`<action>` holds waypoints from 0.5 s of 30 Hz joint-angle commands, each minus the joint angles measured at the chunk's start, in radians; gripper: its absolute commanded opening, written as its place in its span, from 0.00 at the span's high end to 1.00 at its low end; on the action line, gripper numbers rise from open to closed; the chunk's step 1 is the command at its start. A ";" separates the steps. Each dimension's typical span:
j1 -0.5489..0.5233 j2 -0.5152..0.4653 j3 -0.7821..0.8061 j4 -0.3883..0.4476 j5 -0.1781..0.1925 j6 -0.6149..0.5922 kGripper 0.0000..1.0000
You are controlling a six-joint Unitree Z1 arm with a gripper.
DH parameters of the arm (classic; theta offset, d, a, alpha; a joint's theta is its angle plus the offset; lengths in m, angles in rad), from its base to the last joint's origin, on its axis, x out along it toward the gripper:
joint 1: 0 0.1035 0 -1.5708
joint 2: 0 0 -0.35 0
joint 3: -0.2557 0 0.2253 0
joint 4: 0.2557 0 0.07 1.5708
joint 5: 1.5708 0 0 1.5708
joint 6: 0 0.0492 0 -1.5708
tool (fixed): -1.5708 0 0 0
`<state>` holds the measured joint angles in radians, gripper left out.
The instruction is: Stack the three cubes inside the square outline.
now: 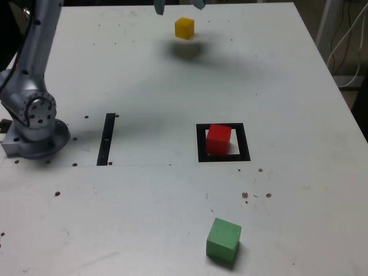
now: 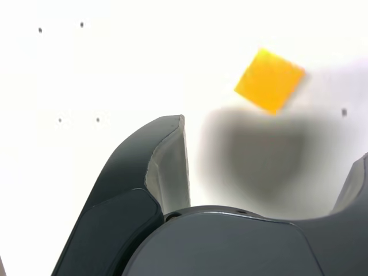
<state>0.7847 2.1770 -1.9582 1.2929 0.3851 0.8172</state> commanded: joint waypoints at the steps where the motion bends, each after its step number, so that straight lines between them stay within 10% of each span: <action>1: 0.017 0.039 -0.051 0.017 -0.017 0.020 0.01; 15: 0.085 0.239 -0.299 0.116 -0.131 0.109 0.03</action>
<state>0.8677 2.4035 -2.2423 1.4017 0.2523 0.9234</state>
